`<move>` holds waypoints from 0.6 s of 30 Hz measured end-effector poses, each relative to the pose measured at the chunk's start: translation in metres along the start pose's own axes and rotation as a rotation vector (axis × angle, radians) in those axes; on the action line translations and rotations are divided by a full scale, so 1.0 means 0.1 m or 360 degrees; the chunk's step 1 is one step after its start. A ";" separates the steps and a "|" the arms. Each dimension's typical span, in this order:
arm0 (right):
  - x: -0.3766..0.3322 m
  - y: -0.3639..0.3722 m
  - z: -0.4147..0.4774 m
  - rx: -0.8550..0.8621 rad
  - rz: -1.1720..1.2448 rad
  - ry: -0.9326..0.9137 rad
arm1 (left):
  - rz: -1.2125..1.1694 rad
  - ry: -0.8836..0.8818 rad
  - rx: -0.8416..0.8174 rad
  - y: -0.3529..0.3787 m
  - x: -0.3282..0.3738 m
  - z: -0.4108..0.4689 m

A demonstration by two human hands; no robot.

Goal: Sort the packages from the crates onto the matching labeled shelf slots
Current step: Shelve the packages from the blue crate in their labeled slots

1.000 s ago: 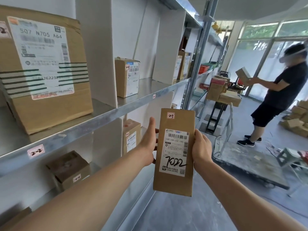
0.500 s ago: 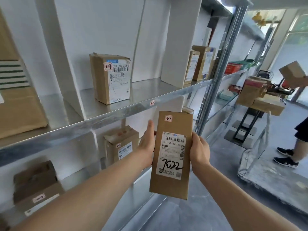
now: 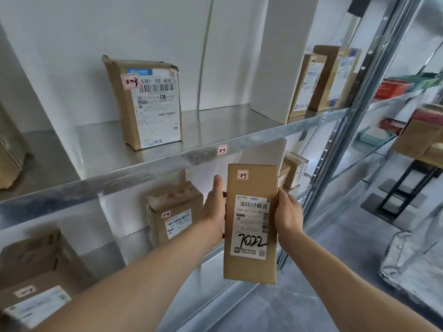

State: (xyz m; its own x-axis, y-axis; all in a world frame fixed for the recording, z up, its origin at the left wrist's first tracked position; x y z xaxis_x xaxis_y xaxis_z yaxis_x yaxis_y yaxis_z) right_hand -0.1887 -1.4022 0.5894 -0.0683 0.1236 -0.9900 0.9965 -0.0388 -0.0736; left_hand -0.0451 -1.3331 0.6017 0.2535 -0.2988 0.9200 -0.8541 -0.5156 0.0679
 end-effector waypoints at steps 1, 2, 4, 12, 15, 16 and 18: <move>0.01 0.03 0.06 0.0009 -0.0005 0.0019 | -0.0011 0.0009 0.0008 0.01 -0.01 0.09; 0.02 0.06 0.13 0.0012 -0.0009 0.0037 | -0.0017 0.0009 0.0009 0.02 -0.03 0.18; 0.04 0.14 0.27 -0.0037 -0.0049 0.0051 | -0.0039 0.0008 0.0038 0.03 -0.05 0.34; 0.07 0.38 0.68 -0.0163 -0.0107 0.0131 | -0.0113 -0.0083 0.0133 0.07 0.01 0.65; 0.05 0.52 0.84 -0.0191 -0.0100 0.0138 | -0.0122 -0.0138 0.0273 0.08 -0.09 0.98; 0.05 0.55 0.87 -0.0198 -0.0100 0.0143 | -0.0110 -0.0153 0.0324 0.08 -0.18 1.16; 0.05 0.62 0.94 -0.0233 -0.0086 0.0168 | -0.0157 -0.0172 0.0370 0.06 -0.23 1.33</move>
State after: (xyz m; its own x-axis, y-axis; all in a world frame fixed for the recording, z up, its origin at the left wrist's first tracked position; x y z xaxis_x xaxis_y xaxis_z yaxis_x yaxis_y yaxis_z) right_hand -0.1319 -1.4973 0.5682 -0.1245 0.2251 -0.9664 0.9883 0.1143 -0.1007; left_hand 0.0038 -1.4363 0.5295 0.3881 -0.3157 0.8658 -0.6988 -0.7134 0.0531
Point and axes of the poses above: each hand's wrist, its own z-axis towards the middle knuckle, its own y-axis out of the palm, x = y × z, the point moved 1 cm from there along z, towards the middle knuckle, and after that the axes turned 6 degrees about z, right-handed, at the moved point
